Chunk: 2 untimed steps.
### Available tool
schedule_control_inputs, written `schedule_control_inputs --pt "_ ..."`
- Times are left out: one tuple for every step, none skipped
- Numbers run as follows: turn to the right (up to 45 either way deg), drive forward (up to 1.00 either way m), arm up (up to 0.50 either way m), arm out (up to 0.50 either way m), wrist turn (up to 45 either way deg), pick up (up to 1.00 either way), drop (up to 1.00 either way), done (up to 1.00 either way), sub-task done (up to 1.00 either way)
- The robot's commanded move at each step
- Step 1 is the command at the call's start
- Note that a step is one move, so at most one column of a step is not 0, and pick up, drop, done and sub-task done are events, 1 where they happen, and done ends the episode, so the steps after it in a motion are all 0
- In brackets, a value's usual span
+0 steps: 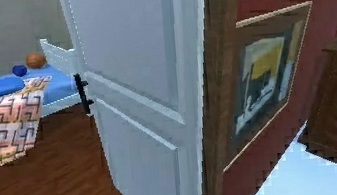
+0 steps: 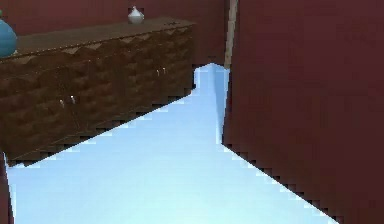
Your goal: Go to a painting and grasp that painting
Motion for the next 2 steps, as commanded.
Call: schedule_control_inputs --pt "-42.0 0.0 0.0 0.0 0.0 0.0 0.0 0.0 0.0" --pt "0.0 1.0 0.0 0.0 0.0 0.0 0.0 0.0 0.0"
